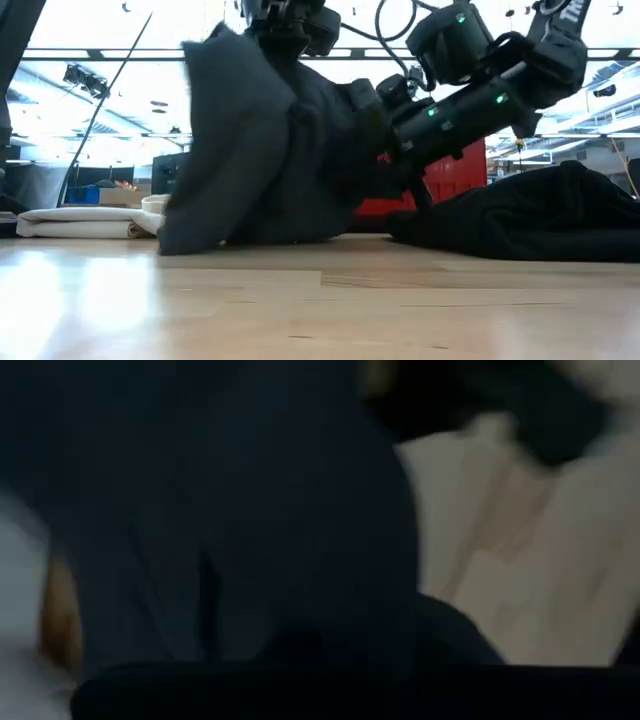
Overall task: Fold Laundry from Bin
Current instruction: Stack the folded gray pants on top of the folded black shirt
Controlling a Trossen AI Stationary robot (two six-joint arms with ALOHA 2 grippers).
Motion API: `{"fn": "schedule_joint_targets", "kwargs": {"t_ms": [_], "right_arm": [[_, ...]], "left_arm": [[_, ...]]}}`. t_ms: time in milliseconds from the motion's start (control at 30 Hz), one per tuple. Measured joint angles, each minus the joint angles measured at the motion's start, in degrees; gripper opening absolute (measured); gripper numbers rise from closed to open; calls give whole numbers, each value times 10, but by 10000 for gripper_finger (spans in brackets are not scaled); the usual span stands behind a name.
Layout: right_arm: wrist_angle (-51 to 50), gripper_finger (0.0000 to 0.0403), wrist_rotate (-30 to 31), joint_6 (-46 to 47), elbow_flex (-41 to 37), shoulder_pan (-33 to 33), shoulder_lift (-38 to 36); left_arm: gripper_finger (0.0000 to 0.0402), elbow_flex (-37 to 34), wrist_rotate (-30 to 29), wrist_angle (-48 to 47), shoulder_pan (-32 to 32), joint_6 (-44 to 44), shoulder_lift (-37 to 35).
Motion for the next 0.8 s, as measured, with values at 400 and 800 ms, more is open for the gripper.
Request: {"fn": "schedule_joint_targets", "kwargs": {"t_ms": [400, 800], "right_arm": [[26, 174, -15, -136, 0, -44, -43], [-217, 172, -210, -140, -1, -104, -214]], "left_arm": [[24, 0, 10, 76, 0, -28, 0], [24, 0, 11, 229, 22, -85, -1]]}}
